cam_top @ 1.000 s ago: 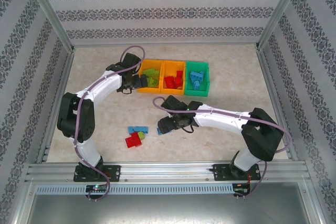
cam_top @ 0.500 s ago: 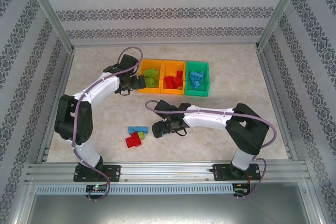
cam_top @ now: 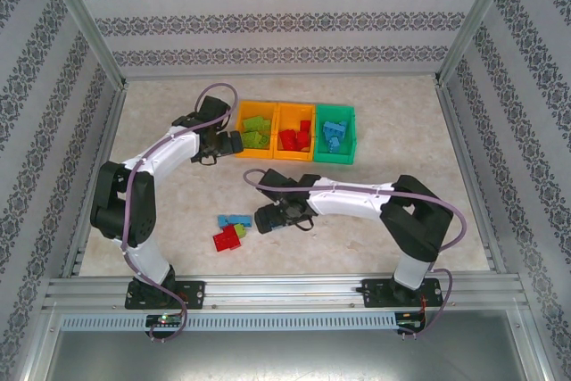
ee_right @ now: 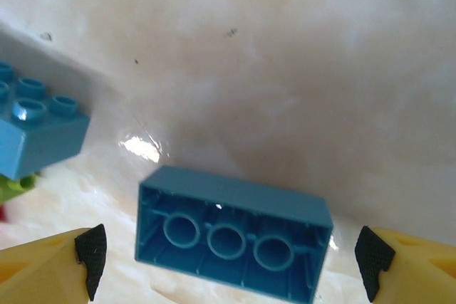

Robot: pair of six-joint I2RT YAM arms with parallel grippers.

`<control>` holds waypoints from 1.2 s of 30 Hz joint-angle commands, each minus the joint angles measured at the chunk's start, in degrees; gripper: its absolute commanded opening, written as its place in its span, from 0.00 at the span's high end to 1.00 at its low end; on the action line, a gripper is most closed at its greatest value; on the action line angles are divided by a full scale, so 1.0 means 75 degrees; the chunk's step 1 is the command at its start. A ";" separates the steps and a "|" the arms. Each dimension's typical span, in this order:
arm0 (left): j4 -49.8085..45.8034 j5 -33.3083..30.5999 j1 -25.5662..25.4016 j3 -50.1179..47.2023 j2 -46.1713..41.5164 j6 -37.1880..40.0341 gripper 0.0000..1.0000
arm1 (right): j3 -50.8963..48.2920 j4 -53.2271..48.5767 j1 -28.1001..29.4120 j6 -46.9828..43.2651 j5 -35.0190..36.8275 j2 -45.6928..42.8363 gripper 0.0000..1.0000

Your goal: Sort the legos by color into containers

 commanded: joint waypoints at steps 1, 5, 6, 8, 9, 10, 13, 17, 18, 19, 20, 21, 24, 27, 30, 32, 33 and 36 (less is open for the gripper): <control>0.0211 0.0047 0.0156 -0.0128 -0.0297 0.0031 0.00 | 0.0392 -0.0537 0.0088 0.0045 0.0165 0.0399 0.09; 0.0247 0.0056 0.0223 -0.0236 -0.0356 0.0044 0.00 | 0.0632 -0.1192 0.0088 0.0025 0.0451 0.0703 0.15; 0.0264 0.0050 0.0240 -0.0247 -0.0378 0.0044 0.00 | 0.0668 -0.1329 0.0091 0.0006 0.0525 0.0769 0.16; 0.0282 0.0058 0.0267 -0.0284 -0.0382 0.0036 0.00 | 0.0800 -0.1634 0.0091 -0.0039 0.0693 0.0918 0.20; 0.0272 0.0059 0.0266 -0.0287 -0.0401 0.0033 0.00 | 0.0860 -0.1733 0.0090 -0.0057 0.0770 0.0952 0.23; 0.0271 0.0059 0.0261 -0.0296 -0.0408 0.0040 0.00 | 0.0913 -0.1836 0.0085 -0.0063 0.0863 0.0966 0.26; 0.0282 0.0049 0.0291 -0.0334 -0.0438 0.0053 0.00 | 0.0953 -0.2011 0.0079 -0.0114 0.1187 0.0887 0.40; 0.0282 0.0093 0.0301 -0.0345 -0.0418 0.0034 0.00 | 0.0786 -0.1961 -0.0155 -0.0238 0.1313 0.0518 0.51; 0.0280 0.0100 0.0304 -0.0346 -0.0412 0.0030 0.00 | 0.0723 -0.1898 -0.0247 -0.0266 0.1307 0.0375 0.51; 0.0289 0.0114 0.0305 -0.0352 -0.0402 0.0011 0.00 | 0.0647 -0.1833 -0.0382 -0.0294 0.1323 0.0179 0.51; 0.0282 0.0138 0.0300 -0.0363 -0.0398 -0.0011 0.00 | 0.0597 -0.1775 -0.0546 -0.0339 0.1340 -0.0035 0.51; 0.0283 0.0167 0.0306 -0.0375 -0.0395 -0.0020 0.00 | 0.0570 -0.1735 -0.0737 -0.0397 0.1378 -0.0209 0.50; 0.0282 0.0351 0.0299 -0.0404 -0.0412 -0.0009 0.00 | 0.0614 -0.1575 -0.1524 -0.0736 0.1410 -0.0754 0.50; 0.0336 0.0656 0.0292 -0.0477 -0.0453 0.0041 0.00 | 0.0856 -0.1339 -0.2481 -0.1199 0.1112 -0.1049 0.49; 0.0312 0.0762 0.0234 -0.0611 -0.0558 0.0110 0.00 | 0.1270 -0.1160 -0.3463 -0.1636 0.0970 -0.0962 0.48; 0.0169 0.0712 0.0166 -0.0692 -0.0625 0.0116 0.00 | 0.1727 -0.1125 -0.4043 -0.1899 0.0862 -0.0639 0.48; 0.0048 0.0658 0.0118 -0.0704 -0.0636 0.0113 0.00 | 0.2010 -0.1165 -0.4239 -0.2008 0.0810 -0.0452 0.48; -0.0324 0.0524 -0.0074 -0.0755 -0.0631 0.0098 0.00 | 0.3069 -0.1387 -0.4661 -0.2360 0.0761 0.0343 0.47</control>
